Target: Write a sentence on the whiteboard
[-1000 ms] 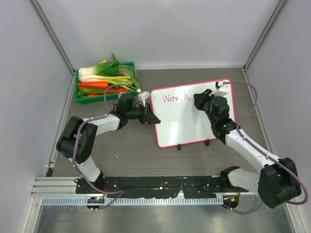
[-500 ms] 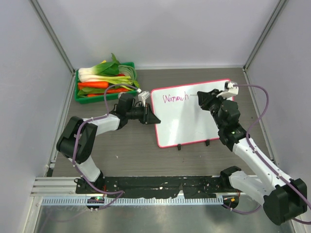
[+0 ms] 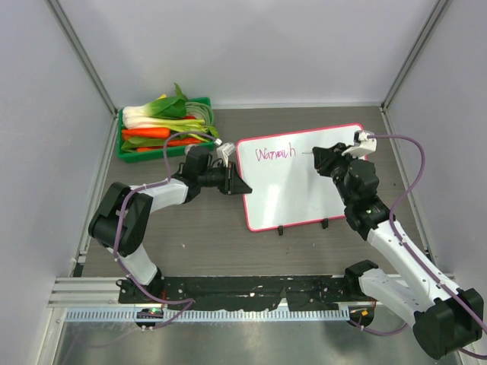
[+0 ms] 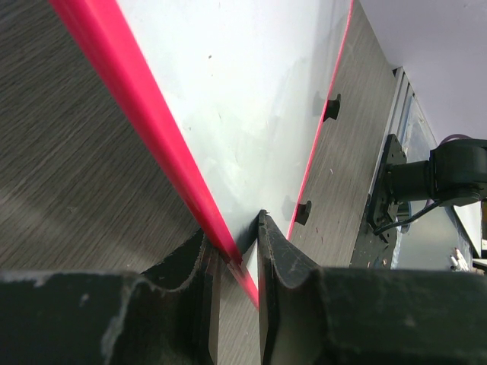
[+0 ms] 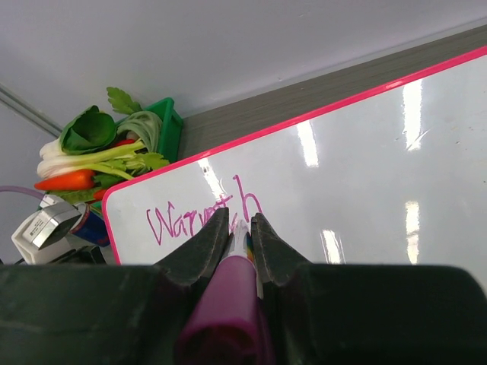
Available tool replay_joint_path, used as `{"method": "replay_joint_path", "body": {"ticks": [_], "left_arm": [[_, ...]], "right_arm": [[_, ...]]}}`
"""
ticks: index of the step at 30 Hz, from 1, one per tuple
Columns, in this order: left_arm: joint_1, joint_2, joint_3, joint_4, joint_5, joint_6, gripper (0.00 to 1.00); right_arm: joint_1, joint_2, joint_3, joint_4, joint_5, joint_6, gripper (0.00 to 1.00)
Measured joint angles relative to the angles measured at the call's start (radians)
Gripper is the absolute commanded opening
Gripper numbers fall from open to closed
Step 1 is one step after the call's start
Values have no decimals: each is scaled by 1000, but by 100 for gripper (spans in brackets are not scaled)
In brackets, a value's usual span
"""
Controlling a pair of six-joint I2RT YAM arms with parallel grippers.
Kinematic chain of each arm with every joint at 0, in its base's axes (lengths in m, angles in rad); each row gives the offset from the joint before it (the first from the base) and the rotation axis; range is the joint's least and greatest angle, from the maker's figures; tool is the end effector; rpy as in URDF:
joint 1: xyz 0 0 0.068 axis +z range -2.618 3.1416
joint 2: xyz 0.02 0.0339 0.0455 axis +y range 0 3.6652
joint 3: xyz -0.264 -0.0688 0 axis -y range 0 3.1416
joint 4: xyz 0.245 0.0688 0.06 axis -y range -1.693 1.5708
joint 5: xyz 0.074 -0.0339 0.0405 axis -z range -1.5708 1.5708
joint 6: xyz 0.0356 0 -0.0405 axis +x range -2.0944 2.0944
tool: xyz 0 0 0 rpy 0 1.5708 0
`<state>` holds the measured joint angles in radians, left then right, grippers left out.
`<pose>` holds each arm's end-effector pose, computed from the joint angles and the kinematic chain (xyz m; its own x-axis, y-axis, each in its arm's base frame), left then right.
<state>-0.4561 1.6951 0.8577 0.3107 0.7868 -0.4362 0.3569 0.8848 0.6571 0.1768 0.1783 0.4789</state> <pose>0.3004 -0.1755 0.1838 -0.7726 0.0468 -0.6331 0.5893 0.4238 -0.6879 0.2026 0.0688 0.3154 -0.1243 0.4377 -0.8905 -0.1359 0.8815 0.4522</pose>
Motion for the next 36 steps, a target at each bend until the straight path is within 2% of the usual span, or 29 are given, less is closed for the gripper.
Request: {"method": "replay_joint_path", "body": {"ticks": [23,36], "left_arm": [[-1,0,1,-1,-1,1,0],[-2,0,2,-2,-1,1,0]], "right_arm": [[-34,6,0,-21,-20,-6,1],[-47,111,33,-3,-6,-13,1]]}}
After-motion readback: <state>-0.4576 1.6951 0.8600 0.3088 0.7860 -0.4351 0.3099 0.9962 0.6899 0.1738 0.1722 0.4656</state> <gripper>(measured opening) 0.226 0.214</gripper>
